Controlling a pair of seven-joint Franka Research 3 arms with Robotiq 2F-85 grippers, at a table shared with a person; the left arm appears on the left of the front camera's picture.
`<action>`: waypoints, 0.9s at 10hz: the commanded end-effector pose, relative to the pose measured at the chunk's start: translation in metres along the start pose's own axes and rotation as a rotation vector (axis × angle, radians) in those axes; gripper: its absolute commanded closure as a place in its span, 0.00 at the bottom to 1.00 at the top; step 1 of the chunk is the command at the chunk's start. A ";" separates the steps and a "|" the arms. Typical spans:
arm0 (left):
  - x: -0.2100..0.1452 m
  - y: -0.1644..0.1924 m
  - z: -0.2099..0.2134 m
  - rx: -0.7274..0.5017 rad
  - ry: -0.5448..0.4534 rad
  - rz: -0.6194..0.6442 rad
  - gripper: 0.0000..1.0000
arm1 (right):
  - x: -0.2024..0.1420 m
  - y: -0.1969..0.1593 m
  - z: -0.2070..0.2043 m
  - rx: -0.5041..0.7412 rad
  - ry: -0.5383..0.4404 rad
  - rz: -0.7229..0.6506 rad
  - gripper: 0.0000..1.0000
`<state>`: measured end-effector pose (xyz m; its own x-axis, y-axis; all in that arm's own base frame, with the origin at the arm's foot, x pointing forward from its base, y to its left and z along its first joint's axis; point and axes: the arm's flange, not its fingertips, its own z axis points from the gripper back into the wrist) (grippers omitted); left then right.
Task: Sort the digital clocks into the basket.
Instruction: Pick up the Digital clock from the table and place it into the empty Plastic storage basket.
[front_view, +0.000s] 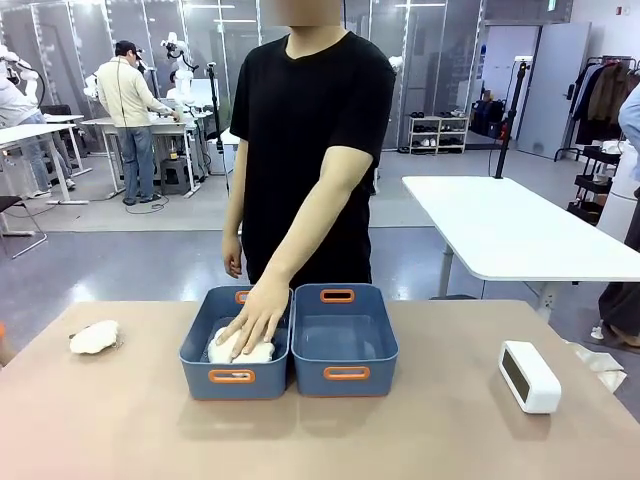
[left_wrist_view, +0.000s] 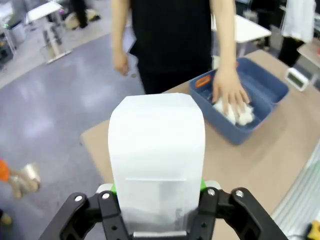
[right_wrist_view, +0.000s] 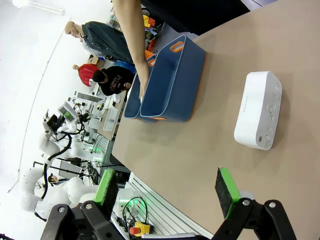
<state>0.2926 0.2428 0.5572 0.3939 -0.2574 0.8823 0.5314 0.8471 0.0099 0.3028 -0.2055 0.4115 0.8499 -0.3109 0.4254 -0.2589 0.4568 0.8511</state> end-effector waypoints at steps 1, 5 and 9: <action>-0.019 0.039 0.011 -0.026 -0.023 0.021 1.00 | 0.001 0.001 0.000 0.015 -0.010 0.008 0.00; -0.009 0.036 -0.004 -0.068 0.020 -0.013 1.00 | 0.001 0.001 0.000 0.015 -0.010 0.008 0.00; 0.028 -0.002 -0.050 -0.170 0.093 -0.128 1.00 | 0.001 0.001 0.000 0.015 -0.010 0.008 0.00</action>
<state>0.3349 0.2267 0.5528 0.3955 -0.3605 0.8448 0.6540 0.7564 0.0166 0.3029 -0.2053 0.4116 0.8501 -0.3104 0.4255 -0.2592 0.4567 0.8510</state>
